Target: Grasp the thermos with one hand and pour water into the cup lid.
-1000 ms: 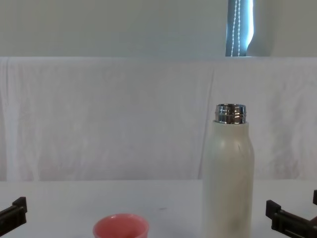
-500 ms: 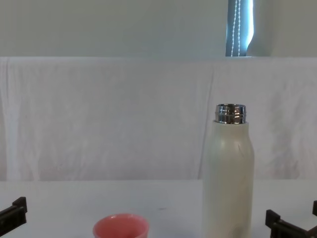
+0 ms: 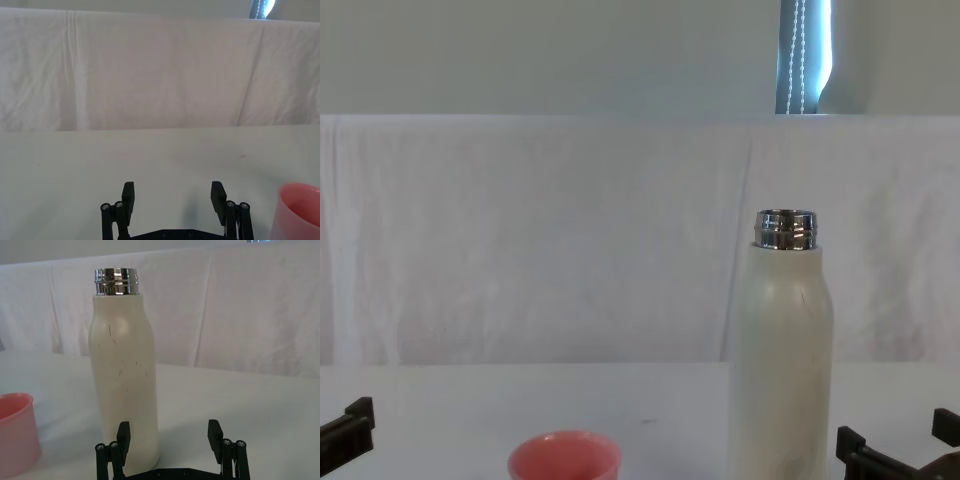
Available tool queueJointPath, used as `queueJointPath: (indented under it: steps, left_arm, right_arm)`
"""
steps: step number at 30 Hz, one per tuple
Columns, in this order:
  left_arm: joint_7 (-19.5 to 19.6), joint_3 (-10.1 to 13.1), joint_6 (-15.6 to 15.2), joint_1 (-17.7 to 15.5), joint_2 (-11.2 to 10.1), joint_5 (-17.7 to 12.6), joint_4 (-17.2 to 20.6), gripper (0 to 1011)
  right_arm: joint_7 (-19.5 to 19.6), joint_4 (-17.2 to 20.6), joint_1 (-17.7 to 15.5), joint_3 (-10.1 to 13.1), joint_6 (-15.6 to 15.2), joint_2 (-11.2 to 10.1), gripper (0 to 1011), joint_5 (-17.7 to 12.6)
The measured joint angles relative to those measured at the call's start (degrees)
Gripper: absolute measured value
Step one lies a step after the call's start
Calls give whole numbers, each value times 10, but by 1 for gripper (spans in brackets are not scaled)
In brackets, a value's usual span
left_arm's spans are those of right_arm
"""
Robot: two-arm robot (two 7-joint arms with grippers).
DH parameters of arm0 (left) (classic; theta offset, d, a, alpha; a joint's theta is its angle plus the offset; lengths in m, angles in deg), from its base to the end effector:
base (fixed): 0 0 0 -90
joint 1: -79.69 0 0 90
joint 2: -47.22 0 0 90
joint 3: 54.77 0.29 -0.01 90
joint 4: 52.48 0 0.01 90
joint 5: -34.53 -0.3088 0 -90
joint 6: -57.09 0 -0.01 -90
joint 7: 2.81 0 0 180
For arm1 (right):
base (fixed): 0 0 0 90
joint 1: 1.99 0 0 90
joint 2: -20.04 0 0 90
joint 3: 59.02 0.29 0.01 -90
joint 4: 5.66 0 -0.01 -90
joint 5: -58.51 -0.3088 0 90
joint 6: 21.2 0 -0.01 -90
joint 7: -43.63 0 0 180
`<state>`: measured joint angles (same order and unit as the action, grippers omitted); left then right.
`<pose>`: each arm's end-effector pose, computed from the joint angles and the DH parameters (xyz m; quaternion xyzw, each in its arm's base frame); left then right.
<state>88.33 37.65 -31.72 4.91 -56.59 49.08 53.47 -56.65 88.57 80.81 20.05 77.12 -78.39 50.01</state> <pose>0.2529 0.0375 -0.2853 -0.0174 0.0065 0.6616 0.7497 0.2848 0.0211 -0.3194 0.0340 -0.0134 -0.5621 0.8263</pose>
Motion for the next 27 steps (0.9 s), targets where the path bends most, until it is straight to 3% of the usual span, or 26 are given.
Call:
queueJointPath:
  steps: [27]
  left_arm:
    - [0, 0, 0, 0, 0, 0, 0, 1001]
  right_arm:
    - [1, 0, 0, 0, -2, 0, 1000, 1]
